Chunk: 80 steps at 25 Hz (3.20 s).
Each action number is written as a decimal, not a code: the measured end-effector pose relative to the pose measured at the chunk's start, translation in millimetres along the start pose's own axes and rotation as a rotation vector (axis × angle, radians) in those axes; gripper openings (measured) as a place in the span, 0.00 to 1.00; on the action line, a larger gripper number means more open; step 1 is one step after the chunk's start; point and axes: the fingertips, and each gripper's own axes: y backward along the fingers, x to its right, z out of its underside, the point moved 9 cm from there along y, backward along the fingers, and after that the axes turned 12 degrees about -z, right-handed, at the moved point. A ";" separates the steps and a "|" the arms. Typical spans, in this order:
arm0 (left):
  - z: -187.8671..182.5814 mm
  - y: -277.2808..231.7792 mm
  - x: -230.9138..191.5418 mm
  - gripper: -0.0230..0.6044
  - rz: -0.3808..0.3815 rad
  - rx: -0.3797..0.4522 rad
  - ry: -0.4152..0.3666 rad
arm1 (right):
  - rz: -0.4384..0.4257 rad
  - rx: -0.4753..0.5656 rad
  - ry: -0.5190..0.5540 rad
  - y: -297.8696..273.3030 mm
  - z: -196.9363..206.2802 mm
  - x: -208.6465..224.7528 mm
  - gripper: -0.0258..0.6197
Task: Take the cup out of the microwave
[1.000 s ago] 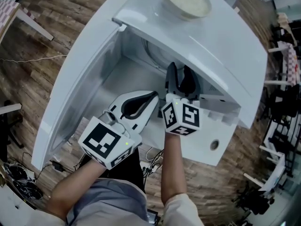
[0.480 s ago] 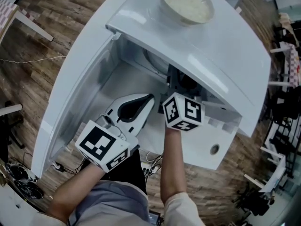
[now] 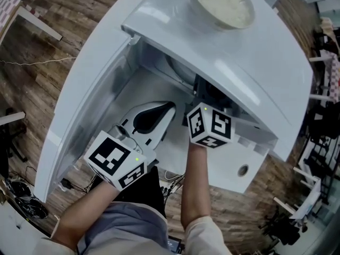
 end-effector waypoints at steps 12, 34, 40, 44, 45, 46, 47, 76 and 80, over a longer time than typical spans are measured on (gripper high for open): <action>2.2 1.5 -5.2 0.05 -0.008 -0.002 0.016 | 0.021 -0.010 0.043 2.1 -0.2 2.1 0.17; -2.9 6.2 -10.7 0.05 -0.004 0.002 0.017 | 0.097 0.086 0.061 22.2 -9.2 -5.5 0.15; -4.7 8.2 -12.6 0.05 -0.006 0.005 0.016 | 0.113 0.102 0.050 29.7 -8.9 -6.6 0.15; -5.2 7.8 -12.9 0.05 -0.004 0.006 0.018 | 0.116 0.102 0.049 34.1 -9.3 -7.4 0.15; -5.2 7.4 -12.9 0.05 -0.002 0.005 0.019 | 0.116 0.102 0.048 34.7 -9.2 -7.6 0.15; -5.0 7.2 -12.9 0.05 -0.001 0.004 0.020 | 0.116 0.101 0.048 35.4 -9.0 -7.9 0.15; -4.8 7.1 -12.7 0.05 0.000 0.003 0.020 | 0.115 0.101 0.048 36.2 -8.8 -8.1 0.15; -8.5 20.5 -12.1 0.05 -0.006 0.018 0.033 | 0.107 0.093 0.046 53.1 -13.0 -22.1 0.15; -9.9 22.3 -11.3 0.05 -0.002 0.021 0.035 | 0.099 0.093 0.049 55.1 -13.8 -26.1 0.15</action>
